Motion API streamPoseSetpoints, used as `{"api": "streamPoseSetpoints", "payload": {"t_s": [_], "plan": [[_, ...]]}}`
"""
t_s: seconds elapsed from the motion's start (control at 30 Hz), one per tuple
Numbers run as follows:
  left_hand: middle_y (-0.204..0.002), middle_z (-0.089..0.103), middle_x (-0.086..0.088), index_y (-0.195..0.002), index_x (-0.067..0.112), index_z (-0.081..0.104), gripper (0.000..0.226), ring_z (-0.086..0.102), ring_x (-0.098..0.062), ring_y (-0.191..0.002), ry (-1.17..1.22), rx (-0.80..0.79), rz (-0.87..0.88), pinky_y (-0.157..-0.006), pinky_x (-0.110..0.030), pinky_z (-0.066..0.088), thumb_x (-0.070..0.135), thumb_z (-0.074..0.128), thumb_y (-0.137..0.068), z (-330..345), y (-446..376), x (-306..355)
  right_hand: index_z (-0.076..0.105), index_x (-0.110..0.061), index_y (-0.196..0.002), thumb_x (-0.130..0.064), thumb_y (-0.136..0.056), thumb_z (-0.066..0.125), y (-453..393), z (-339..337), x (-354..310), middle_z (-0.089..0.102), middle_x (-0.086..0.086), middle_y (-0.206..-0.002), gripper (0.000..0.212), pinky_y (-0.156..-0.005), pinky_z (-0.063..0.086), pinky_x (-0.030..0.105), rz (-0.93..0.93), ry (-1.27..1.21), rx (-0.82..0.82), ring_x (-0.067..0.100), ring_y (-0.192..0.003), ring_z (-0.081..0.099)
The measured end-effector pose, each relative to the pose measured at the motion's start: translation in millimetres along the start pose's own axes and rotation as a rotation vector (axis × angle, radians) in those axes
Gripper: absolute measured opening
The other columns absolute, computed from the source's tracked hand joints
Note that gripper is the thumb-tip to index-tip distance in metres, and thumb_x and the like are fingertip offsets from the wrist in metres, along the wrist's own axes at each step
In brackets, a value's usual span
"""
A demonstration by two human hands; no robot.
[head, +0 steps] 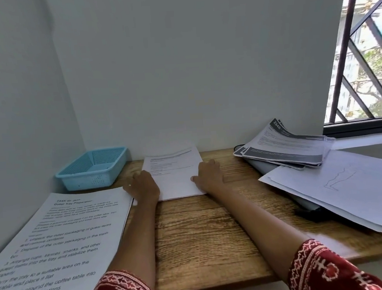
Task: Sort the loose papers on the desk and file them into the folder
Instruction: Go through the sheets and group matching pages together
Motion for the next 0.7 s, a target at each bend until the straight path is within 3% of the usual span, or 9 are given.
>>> {"api": "streamPoseSetpoints", "payload": {"t_s": [0.13,0.27,0.5,0.7], "plan": [[-0.120,0.058,-0.009,-0.116,0.011,0.057,0.024,0.048,-0.027,-0.116,0.016,0.037,0.123,-0.096,-0.041,0.040,0.011,0.050,-0.093,-1.5,6.3,14.9,0.043,-0.008,-0.131,-0.046,-0.093,0.051,-0.2,-18.0,2.2,0.040,0.017,-0.135,0.054,-0.095,0.037,0.038,-0.019,-0.009,0.146,0.030,-0.124,0.037],[-0.120,0.060,-0.009,-0.114,0.012,0.061,0.024,0.046,-0.028,-0.118,0.216,0.025,0.224,-0.098,-0.040,0.032,0.011,0.048,-0.094,-2.1,23.1,42.0,0.045,-0.009,-0.127,-0.033,-0.093,0.053,-7.2,-42.9,17.1,0.045,0.015,-0.130,0.042,-0.093,0.038,0.039,0.043,0.003,0.260,0.030,-0.120,0.042],[-0.118,0.063,-0.007,-0.112,0.012,0.063,0.024,0.050,-0.027,-0.116,0.363,0.015,0.254,-0.095,-0.039,0.034,0.010,0.049,-0.093,3.5,30.5,47.0,0.044,-0.010,-0.127,-0.022,-0.094,0.050,-30.6,-55.9,92.7,0.050,0.015,-0.128,0.036,-0.093,0.037,0.040,0.249,0.390,0.093,0.029,-0.117,0.047],[-0.117,0.064,-0.007,-0.112,0.008,0.064,0.025,0.054,-0.024,-0.113,0.461,0.042,0.281,-0.094,-0.037,0.040,0.007,0.050,-0.092,-0.1,23.9,48.1,0.050,-0.013,-0.123,-0.010,-0.097,0.041,-40.6,-49.0,112.8,0.057,0.009,-0.121,0.028,-0.089,0.041,0.035,0.221,0.481,0.135,0.025,-0.111,0.053]]}}
Point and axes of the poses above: each hand's wrist, its own y-axis away from the middle knuckle, its own z-axis out of the palm, x = y × z, the point moved 5 cm from there along -y, towards the middle knuckle
